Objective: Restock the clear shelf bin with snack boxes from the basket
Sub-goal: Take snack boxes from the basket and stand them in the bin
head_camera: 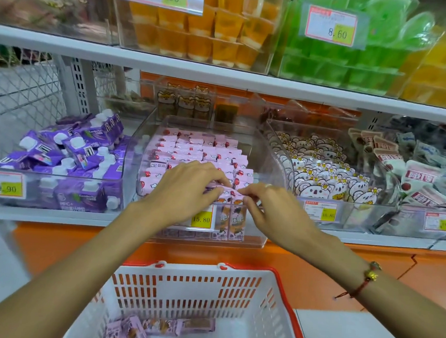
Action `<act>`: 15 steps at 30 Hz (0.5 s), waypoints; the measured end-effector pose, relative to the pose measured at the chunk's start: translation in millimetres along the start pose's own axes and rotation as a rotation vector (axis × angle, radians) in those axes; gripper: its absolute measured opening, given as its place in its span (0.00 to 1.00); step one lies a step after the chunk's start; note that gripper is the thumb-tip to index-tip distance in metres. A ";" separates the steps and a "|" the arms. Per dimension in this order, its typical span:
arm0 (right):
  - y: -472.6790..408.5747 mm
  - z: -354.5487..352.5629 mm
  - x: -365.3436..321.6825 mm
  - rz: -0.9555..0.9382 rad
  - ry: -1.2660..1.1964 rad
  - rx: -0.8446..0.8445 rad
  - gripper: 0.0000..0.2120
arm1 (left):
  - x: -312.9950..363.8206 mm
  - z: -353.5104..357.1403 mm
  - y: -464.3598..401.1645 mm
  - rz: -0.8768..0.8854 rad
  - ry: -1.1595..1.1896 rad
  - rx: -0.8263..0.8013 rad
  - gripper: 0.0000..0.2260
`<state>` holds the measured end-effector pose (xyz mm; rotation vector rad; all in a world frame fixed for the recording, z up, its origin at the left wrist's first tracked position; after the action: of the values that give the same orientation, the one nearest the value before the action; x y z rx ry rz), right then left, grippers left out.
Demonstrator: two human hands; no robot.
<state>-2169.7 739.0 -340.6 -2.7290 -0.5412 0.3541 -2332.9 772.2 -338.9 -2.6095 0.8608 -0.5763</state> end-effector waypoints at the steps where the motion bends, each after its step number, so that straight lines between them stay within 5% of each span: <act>1: 0.3 -1.9 0.3 -0.002 -0.006 -0.013 0.13 | -0.2 0.1 0.1 -0.002 -0.006 -0.009 0.09; 6: -0.9 -10.4 1.1 -0.046 0.098 -0.140 0.17 | -1.1 2.5 -0.3 0.010 -0.024 -0.017 0.11; 9: 3.8 -21.3 0.9 0.000 0.075 -0.073 0.20 | 3.1 -0.6 6.1 0.048 -0.058 0.048 0.14; 13: 33.1 -31.9 -19.1 -0.205 0.037 0.244 0.11 | 15.0 -11.2 38.7 0.144 -0.053 0.381 0.11; 15: 49.0 -12.9 -27.0 -0.327 0.078 0.166 0.08 | 17.0 -2.5 67.4 0.170 -0.005 0.571 0.08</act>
<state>-2174.1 681.7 -342.1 -2.4304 -0.8778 0.1974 -2354.4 709.8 -360.9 -2.0031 0.7676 -0.6540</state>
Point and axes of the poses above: each hand's wrist, its own y-axis away from the middle knuckle, its own z-axis out of the palm, x = y × z, the point moved 3 cm from there along -y, towards the middle knuckle, and after that the axes turned 2 degrees about -x, right-handed, at the moved point
